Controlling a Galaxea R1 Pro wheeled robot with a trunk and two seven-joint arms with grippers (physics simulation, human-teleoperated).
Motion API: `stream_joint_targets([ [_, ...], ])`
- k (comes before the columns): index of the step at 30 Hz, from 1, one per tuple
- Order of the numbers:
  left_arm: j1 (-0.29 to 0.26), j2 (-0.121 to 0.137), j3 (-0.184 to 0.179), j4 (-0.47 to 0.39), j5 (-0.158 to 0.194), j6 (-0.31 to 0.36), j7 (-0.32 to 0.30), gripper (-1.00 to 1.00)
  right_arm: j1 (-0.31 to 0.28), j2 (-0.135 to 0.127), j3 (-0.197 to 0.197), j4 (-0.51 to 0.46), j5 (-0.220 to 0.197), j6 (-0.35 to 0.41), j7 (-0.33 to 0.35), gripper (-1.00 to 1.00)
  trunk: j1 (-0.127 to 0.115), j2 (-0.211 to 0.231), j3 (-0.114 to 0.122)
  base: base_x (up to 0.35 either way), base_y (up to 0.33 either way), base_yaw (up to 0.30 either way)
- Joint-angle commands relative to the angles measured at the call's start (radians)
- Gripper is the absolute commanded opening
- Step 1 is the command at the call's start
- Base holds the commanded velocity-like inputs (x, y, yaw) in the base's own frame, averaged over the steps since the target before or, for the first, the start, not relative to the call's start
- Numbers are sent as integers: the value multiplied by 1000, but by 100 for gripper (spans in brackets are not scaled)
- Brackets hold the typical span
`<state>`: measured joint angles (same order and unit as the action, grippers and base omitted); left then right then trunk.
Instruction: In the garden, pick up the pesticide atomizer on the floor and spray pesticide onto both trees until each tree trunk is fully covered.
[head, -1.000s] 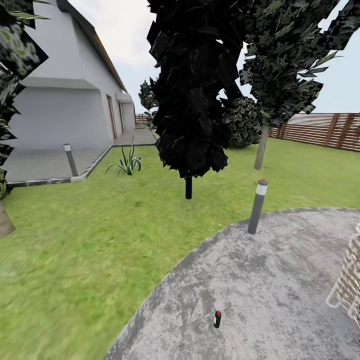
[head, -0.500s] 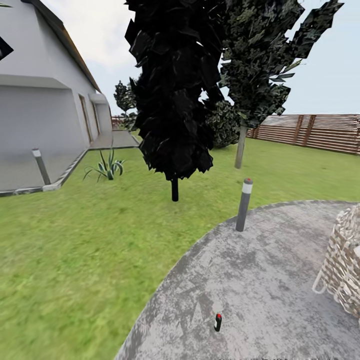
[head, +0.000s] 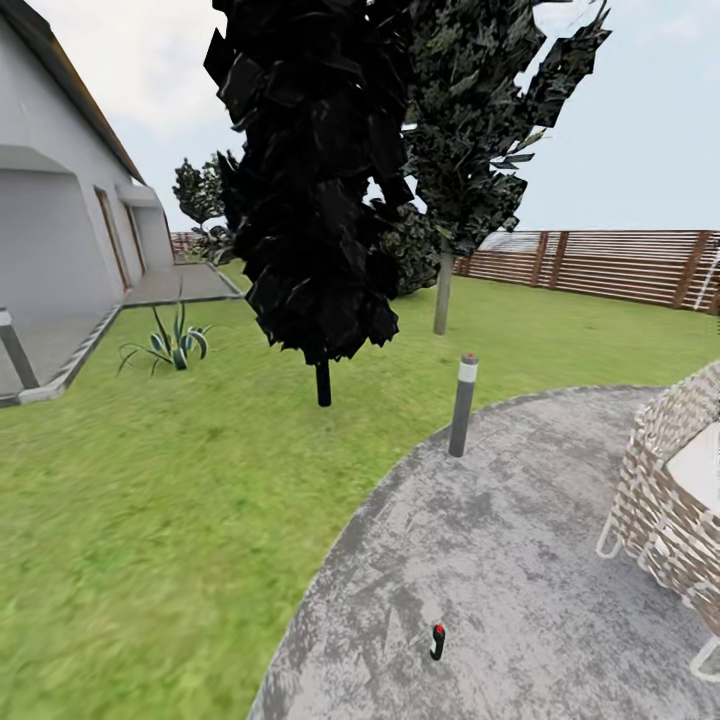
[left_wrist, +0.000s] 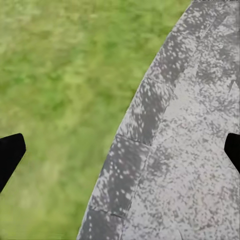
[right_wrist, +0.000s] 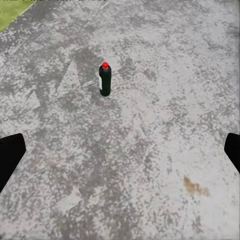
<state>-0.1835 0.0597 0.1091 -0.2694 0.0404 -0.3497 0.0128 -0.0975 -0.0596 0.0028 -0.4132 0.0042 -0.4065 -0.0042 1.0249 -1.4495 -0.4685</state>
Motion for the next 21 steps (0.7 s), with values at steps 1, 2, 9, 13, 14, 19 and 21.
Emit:
stream_joint_targets([
  [1,-1,0,-2,1,4,-3,1,100,-1,0,0,0,0,-3,0,100,0,-1,-1,113,323,-80],
  [2,-1,0,-2,1,4,-3,1,100,-1,0,0,0,0,-3,0,100,0,-1,-1,113,323,-51],
  [9,-1,0,-2,1,3,-3,1,100,-1,0,-1,-1,0,-3,0,100,0,-1,-1,114,319,-14],
  [13,-1,0,-2,1,3,-3,1,100,-1,0,-1,-1,0,-3,0,100,0,-1,-1,103,242,-1],
  [14,-1,0,-2,1,3,-3,1,100,-1,0,-1,-1,0,-3,0,100,0,-1,-1,66,130,0],
  [19,-1,0,-2,1,3,-4,1,100,-1,0,-1,-1,0,-3,0,100,0,-1,-1,21,41,-15],
  [21,-1,0,-2,1,3,-3,1,100,-1,0,-1,0,0,-3,0,100,0,-1,-1,2,4,-221],
])
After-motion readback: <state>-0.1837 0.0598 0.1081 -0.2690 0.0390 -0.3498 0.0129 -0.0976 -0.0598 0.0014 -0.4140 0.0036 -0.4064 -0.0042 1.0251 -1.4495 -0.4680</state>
